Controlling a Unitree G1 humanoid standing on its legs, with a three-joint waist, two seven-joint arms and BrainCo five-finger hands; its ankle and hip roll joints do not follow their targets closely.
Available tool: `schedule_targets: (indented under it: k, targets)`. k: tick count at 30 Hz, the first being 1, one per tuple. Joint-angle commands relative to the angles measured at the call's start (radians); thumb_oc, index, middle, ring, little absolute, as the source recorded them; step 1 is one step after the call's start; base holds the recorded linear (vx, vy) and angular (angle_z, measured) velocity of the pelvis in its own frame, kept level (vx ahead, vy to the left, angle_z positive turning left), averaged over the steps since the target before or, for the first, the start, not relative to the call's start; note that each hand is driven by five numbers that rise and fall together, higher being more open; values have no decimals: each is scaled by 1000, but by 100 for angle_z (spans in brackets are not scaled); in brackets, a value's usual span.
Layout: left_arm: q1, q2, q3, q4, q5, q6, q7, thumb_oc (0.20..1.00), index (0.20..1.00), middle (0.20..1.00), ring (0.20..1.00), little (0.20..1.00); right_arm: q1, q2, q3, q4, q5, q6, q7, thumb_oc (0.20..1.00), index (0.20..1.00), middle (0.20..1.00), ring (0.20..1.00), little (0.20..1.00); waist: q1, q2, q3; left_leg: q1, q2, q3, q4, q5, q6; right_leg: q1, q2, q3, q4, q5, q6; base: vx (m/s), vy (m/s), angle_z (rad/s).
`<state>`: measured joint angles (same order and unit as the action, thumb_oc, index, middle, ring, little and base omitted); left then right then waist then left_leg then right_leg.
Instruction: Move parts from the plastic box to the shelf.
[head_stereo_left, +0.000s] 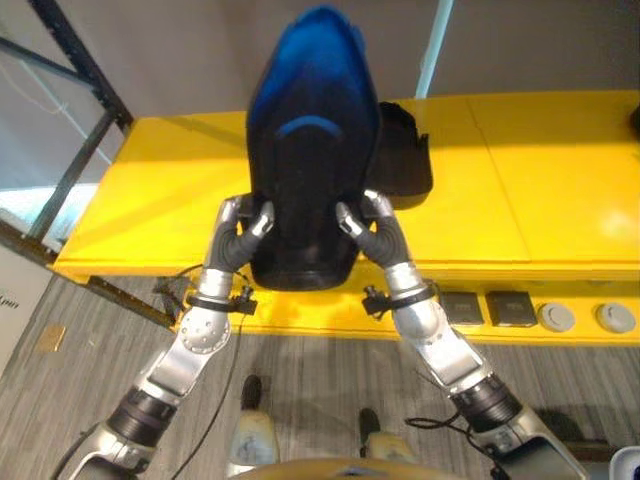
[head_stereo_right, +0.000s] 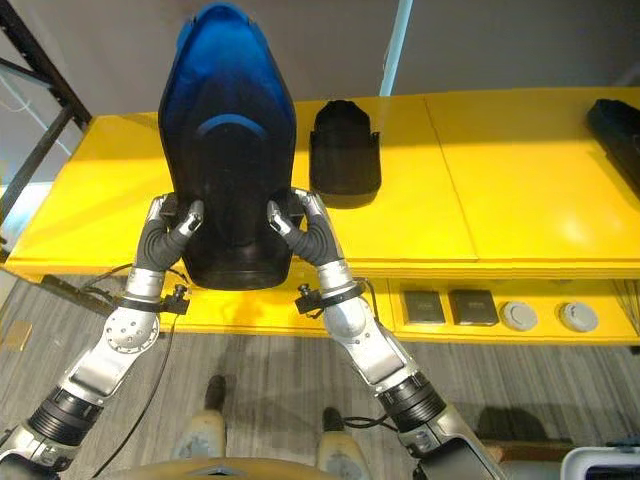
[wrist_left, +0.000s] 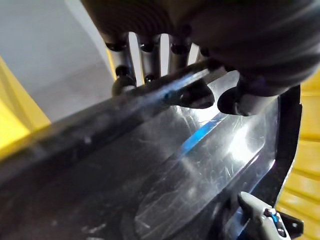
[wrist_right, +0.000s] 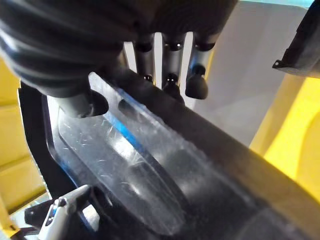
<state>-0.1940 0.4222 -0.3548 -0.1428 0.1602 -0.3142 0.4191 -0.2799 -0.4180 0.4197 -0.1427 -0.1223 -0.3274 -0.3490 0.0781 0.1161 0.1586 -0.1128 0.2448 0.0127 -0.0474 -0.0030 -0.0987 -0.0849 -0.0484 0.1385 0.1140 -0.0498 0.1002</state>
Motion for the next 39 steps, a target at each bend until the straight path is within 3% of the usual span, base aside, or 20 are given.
schedule_targets:
  k: [1, 3, 4, 5, 6, 9, 10, 12, 13, 15, 17, 20, 21, 31, 39]
  targets:
    - [-79, 90, 70, -56, -38, -74, 65, 200, 200, 200, 200, 200, 18, 21, -62, -21, 58, -29, -6, 200, 200, 200, 200, 200, 33, -77, -54, -30, -64, 43, 126, -56, -62, 149, -165, -67, -111, -98, 113, 124, 431, -4]
    - [-72, 104, 83, -62, -32, -70, 55, 200, 200, 200, 200, 200, 34, 28, -68, -43, 48, -22, 1, 200, 200, 200, 200, 200, 34, -91, -52, -40, -102, 59, 164, -92, -36, 136, -218, -63, -100, -59, 134, 132, 374, -2]
    - [-74, 115, 87, -58, -31, -68, 54, 200, 200, 200, 200, 200, 29, 34, -65, -46, 44, -17, 2, 351, 351, 351, 351, 351, 39, -100, -49, -44, -122, 63, 178, -109, -20, 123, -238, -59, -94, -40, 143, 107, 328, 8]
    - [-75, 124, 96, -56, -31, -68, 57, 200, 200, 200, 200, 200, 18, 39, -61, -45, 35, -10, 3, 642, 642, 642, 642, 642, 46, -112, -47, -52, -141, 70, 196, -125, -3, 109, -259, -48, -90, -18, 152, 75, 267, 10]
    - [-75, 131, 104, -57, -35, -67, 57, 200, 200, 200, 200, 200, 3, 44, -59, -44, 22, -2, 4, 1000, 1000, 1000, 1000, 1000, 50, -122, -47, -56, -155, 75, 209, -137, 10, 93, -273, -35, -83, 13, 159, 68, 242, 0]
    - [-53, 164, 150, -51, -22, -66, 69, 200, 200, 200, 200, 200, -14, 40, -69, -64, -5, 2, 11, 1000, 1000, 1000, 1000, 1000, 55, -141, -39, -60, -167, 110, 223, -156, 34, 37, -271, -12, -51, 88, 162, 54, 190, -22]
    - [-22, 173, 192, -36, -1, -51, 74, 200, 200, 200, 200, 200, 20, 28, -116, -93, -10, -6, 3, 1000, 1000, 1000, 1000, 1000, 39, -149, -43, -40, -169, 133, 195, -151, 40, 11, -214, 22, -30, 120, 162, 52, 128, -48]
    - [-19, 173, 192, -37, 0, -51, 73, 200, 200, 200, 200, 200, 25, 27, -117, -98, -9, -4, 4, 1000, 1000, 1000, 1000, 1000, 45, -149, -45, -37, -166, 139, 189, -150, 39, 6, -211, 29, -25, 118, 162, 43, 105, -37]
    - [-17, 150, 231, -17, 10, -36, 99, 200, 200, 200, 200, 200, 100, 10, -195, -132, -17, -9, -14, 1000, 1000, 1000, 1000, 1000, 27, -149, -41, -10, -177, 129, 166, -151, 53, 3, -115, 82, -27, 18, 162, 55, 129, -10]
    - [5, 127, 296, -31, 14, -30, 148, 200, 200, 200, 200, 200, 132, -1, -249, -184, -6, -26, -38, 1000, 1000, 1000, 1000, 1000, 24, -169, -34, -2, -182, 142, 148, -152, 50, 13, -118, 57, -48, 23, 161, 31, 20, 1]
    - [56, 104, 369, -38, 34, -9, 161, 200, 200, 200, 200, 200, 214, -29, -327, -264, -10, -33, -26, 1000, 1000, 1000, 1000, 1000, 9, -192, -38, 12, -164, 152, 124, -138, 41, -2, -88, 50, -54, 0, 154, 37, -112, -26]
    - [84, 98, 399, -38, 26, 9, 156, 200, 200, 200, 200, 200, 231, -42, -344, -294, 5, -39, -15, 1000, 1000, 1000, 1000, 1000, 6, -194, -38, 24, -153, 164, 110, -133, 34, -5, -81, 39, -71, -11, 140, 44, -81, -27]
    - [87, 103, 402, -28, 5, 21, 123, 200, 200, 200, 200, 200, 245, -41, -344, -300, 26, -38, 6, 1000, 1000, 1000, 1000, 1000, -3, -192, -32, 30, -142, 169, 105, -125, 30, -15, -66, 40, -69, -29, 124, 30, -79, -29]
    - [-44, 148, 366, 163, -160, 131, 6, 200, 200, 200, 200, 200, 181, -36, -186, -283, 104, -11, 115, 1000, 1000, 1000, 1000, 1000, -24, -172, 16, 38, -105, 194, 65, -76, 7, -50, -17, 33, -68, -42, 92, -29, -49, -13]
    - [-132, 241, 359, 253, -138, 178, -22, 200, 200, 200, 200, 200, 155, -35, -154, -264, 145, -3, 150, 1000, 1000, 1000, 1000, 1000, -31, -146, 51, 8, -87, 191, 48, -47, -6, -83, -4, 15, -67, -43, 87, -33, -20, -2]
